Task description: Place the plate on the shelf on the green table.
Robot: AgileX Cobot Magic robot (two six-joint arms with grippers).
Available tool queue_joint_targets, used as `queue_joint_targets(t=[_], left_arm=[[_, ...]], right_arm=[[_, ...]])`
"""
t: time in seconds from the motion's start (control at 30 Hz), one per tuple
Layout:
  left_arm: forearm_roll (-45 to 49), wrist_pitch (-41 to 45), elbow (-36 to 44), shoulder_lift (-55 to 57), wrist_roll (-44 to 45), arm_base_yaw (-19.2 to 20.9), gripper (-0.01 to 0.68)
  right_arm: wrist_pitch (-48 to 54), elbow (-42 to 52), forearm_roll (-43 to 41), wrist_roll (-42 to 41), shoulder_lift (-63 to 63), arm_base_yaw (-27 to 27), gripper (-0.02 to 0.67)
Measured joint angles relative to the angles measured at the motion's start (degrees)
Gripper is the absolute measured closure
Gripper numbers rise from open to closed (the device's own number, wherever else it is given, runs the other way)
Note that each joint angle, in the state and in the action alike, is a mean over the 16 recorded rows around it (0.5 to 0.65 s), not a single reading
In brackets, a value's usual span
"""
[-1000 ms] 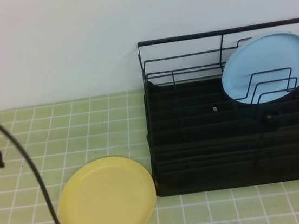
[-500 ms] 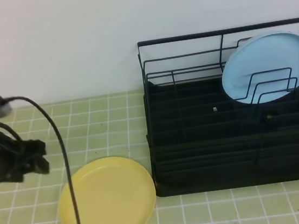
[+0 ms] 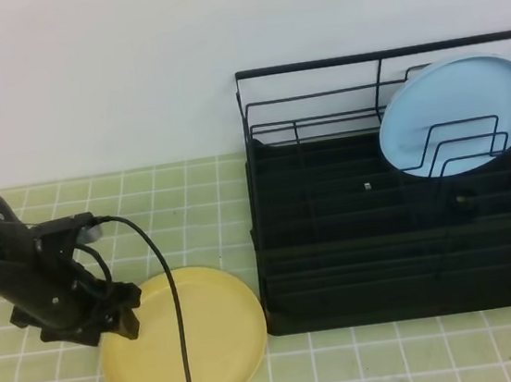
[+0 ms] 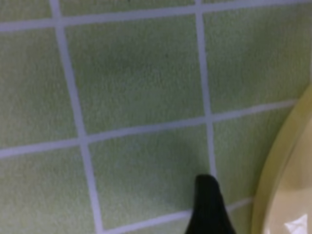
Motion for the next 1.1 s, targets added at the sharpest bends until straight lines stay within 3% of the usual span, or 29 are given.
queue_joint_targets(t=[0.6,0.77,1.1], left_arm=[[-0.1,-1.5,-0.1,1.7,0.2,-0.5,0.530],[-0.1,-1.5,-0.1,1.8,0.2,-0.5,0.499],[1.0,0.8,-2.0,1.9,-1.2,-0.6,0.316]], right_arm=[[-0.9,0.0,0.1,0.0,0.0,0.0,0.652],[-1.0,0.0,0.1,0.0,0.0,0.0,0.652],[-1.1,0.0,0.1,0.0,0.0,0.0,0.652]])
